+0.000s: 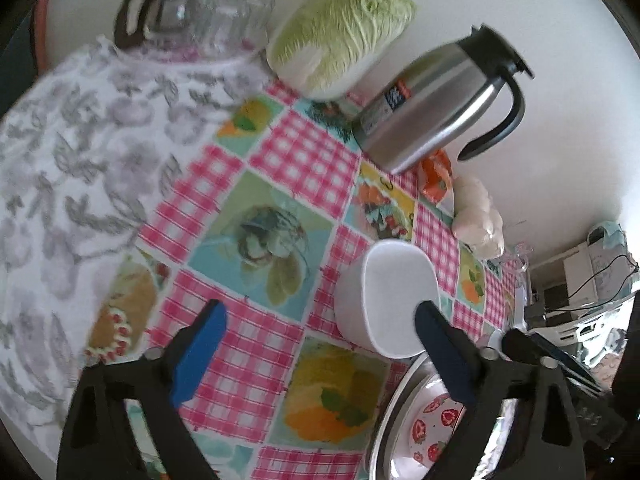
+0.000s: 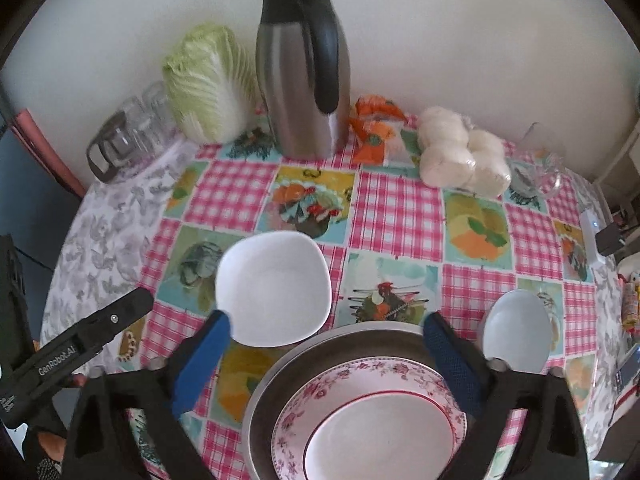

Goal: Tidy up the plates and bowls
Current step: 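Move both grippers to the rim of the white square bowl, then close both grippers on the white square bowl rim, then lift the white square bowl with both grippers and carry it over the basin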

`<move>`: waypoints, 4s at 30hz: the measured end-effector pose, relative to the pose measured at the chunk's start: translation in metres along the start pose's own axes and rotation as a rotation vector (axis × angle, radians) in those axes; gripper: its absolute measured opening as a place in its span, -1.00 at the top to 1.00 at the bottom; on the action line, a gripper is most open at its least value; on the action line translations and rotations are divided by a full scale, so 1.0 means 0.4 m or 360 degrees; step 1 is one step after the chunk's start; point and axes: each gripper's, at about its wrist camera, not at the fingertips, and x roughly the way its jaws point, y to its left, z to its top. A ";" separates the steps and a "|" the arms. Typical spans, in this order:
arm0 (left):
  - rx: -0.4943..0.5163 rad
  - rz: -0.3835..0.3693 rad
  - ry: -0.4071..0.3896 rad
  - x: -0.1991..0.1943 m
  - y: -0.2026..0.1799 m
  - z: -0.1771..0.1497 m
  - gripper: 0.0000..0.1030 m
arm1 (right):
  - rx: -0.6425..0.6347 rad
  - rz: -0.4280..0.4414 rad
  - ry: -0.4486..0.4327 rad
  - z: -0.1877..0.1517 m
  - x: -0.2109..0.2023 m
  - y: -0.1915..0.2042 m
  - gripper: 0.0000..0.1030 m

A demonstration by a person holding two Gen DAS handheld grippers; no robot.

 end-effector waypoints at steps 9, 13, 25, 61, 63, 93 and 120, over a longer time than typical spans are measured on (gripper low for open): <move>0.0017 -0.0055 0.0169 0.121 -0.035 -0.025 -0.34 | 0.0004 -0.0077 0.0177 0.026 0.134 -0.005 -0.32; 0.0042 -0.0020 0.0203 0.156 -0.060 -0.021 -0.25 | 0.0037 -0.0092 0.0238 0.035 0.178 -0.012 -0.18; -0.0003 -0.0021 0.0257 0.227 -0.061 -0.016 0.26 | 0.0073 -0.0036 0.0353 0.050 0.263 -0.027 0.39; -0.0061 -0.0016 0.0160 0.161 -0.031 -0.052 0.60 | -0.0149 0.0044 0.0342 0.038 0.217 0.090 0.84; -0.0040 -0.0005 0.0118 0.129 -0.035 -0.052 0.60 | -0.0162 0.0057 0.0321 0.032 0.193 0.098 0.84; 0.0185 -0.0133 -0.0244 -0.162 -0.307 -0.326 0.58 | -0.0096 0.0213 -0.0203 -0.177 -0.249 -0.132 0.83; 0.0225 -0.0127 -0.0159 -0.071 -0.318 -0.420 0.55 | 0.0026 0.0292 -0.0139 -0.297 -0.165 -0.249 0.83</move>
